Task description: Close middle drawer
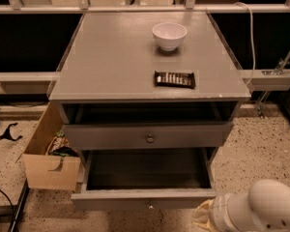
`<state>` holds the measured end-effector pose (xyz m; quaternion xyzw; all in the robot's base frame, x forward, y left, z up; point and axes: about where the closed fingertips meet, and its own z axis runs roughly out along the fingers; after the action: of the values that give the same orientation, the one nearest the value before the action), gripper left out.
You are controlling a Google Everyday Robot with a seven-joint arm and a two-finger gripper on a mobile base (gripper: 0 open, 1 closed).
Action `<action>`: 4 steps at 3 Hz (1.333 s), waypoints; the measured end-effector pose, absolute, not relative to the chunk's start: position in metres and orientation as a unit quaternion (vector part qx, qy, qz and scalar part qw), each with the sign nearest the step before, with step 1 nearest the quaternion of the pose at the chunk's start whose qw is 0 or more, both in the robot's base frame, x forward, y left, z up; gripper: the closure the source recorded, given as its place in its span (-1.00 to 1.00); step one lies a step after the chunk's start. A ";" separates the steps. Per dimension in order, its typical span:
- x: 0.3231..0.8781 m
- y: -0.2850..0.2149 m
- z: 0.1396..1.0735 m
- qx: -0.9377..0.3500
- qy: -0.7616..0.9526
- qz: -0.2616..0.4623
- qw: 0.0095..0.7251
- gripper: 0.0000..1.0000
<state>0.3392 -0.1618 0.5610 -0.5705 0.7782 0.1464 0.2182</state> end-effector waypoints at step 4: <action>0.350 -0.146 0.463 -0.576 0.778 0.144 0.206 1.00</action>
Offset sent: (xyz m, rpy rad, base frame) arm -0.0032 0.0123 -0.0504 -0.0166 0.0339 0.0089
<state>0.3504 -0.1463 0.4629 -0.5758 0.7779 0.1440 0.2064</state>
